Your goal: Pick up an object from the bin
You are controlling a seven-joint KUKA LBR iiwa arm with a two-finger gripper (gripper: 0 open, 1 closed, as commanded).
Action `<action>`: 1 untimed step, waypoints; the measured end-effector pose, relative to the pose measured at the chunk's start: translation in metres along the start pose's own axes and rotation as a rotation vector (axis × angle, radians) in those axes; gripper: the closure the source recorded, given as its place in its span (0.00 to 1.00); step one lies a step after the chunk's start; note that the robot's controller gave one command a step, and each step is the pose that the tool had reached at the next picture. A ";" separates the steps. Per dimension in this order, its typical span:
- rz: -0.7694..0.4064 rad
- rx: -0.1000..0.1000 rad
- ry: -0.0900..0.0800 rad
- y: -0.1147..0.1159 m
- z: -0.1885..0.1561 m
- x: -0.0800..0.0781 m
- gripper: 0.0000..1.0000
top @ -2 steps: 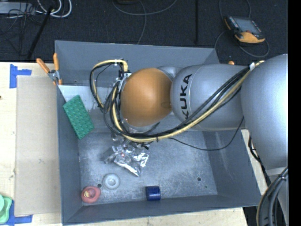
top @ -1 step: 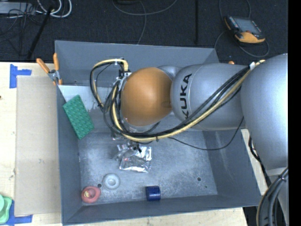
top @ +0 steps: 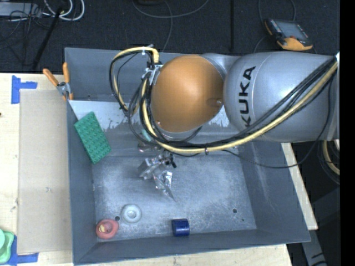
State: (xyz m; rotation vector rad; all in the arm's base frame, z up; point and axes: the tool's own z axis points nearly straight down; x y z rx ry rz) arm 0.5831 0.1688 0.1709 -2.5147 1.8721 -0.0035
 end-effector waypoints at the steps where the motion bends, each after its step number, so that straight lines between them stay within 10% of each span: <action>1: 0.032 0.001 0.002 0.012 -0.122 0.027 1.00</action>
Offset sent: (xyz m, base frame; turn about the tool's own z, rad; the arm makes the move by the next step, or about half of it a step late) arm -0.0062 -0.0302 0.1174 0.0255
